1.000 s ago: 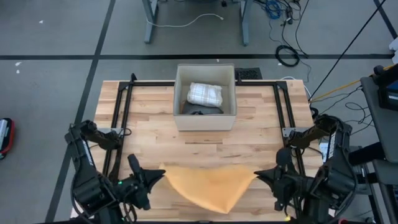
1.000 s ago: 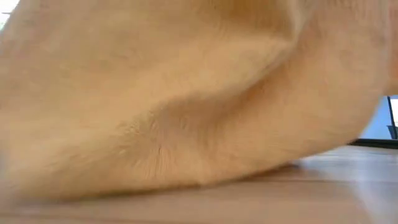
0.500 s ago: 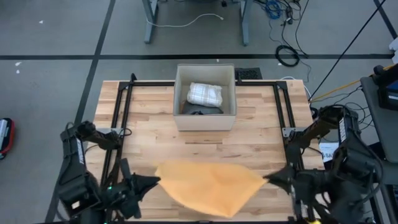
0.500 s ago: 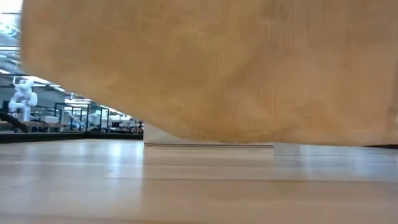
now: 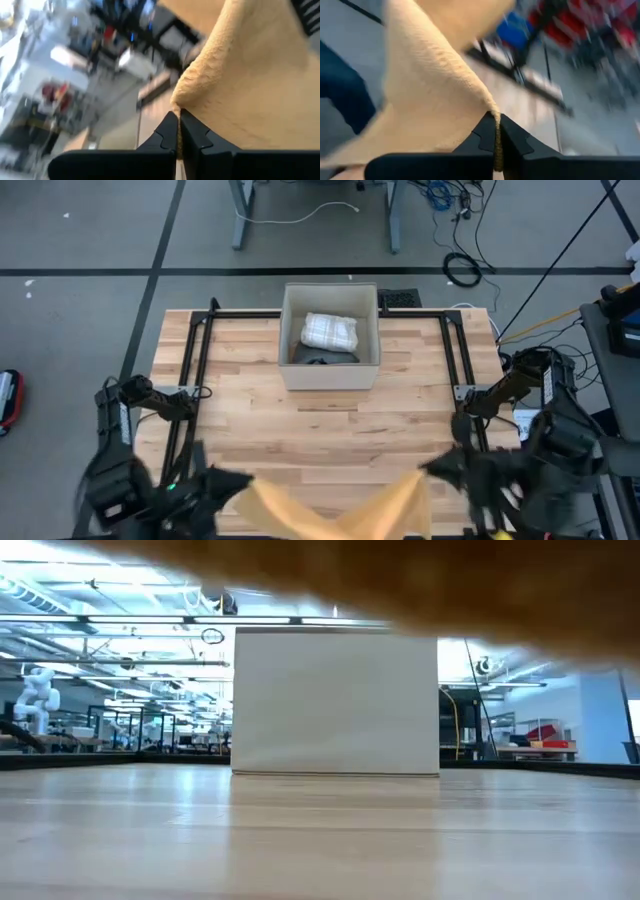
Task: Fold towel
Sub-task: Fold the orange towel
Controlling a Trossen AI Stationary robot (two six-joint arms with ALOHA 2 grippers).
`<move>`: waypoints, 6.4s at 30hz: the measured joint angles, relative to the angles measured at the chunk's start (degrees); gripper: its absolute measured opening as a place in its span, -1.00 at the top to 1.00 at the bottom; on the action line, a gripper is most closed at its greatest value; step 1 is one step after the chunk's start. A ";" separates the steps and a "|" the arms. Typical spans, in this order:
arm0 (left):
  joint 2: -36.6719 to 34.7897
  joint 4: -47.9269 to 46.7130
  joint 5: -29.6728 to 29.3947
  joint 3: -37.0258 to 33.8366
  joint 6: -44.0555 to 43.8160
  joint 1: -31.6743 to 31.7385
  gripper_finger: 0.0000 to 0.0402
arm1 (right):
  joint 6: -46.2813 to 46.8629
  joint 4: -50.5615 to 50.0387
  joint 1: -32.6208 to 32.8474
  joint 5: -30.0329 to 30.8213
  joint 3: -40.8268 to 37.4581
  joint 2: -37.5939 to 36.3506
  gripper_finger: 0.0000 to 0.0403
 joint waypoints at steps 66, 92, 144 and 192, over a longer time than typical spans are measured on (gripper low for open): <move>0.00 52.25 34.68 -58.54 8.45 37.05 0.30 | 37.95 40.13 -13.38 -23.11 -61.96 1.73 0.36; 6.95 61.10 52.96 -58.57 19.15 43.18 0.30 | 34.93 37.99 -14.81 -19.88 -62.06 9.88 0.56; 9.05 60.82 50.83 -56.61 19.73 42.70 0.30 | 21.64 19.38 -23.61 -28.96 -44.76 6.80 1.00; 9.03 51.21 36.76 -55.32 8.42 35.53 0.48 | 24.26 10.55 -24.70 -32.77 -40.20 4.72 1.00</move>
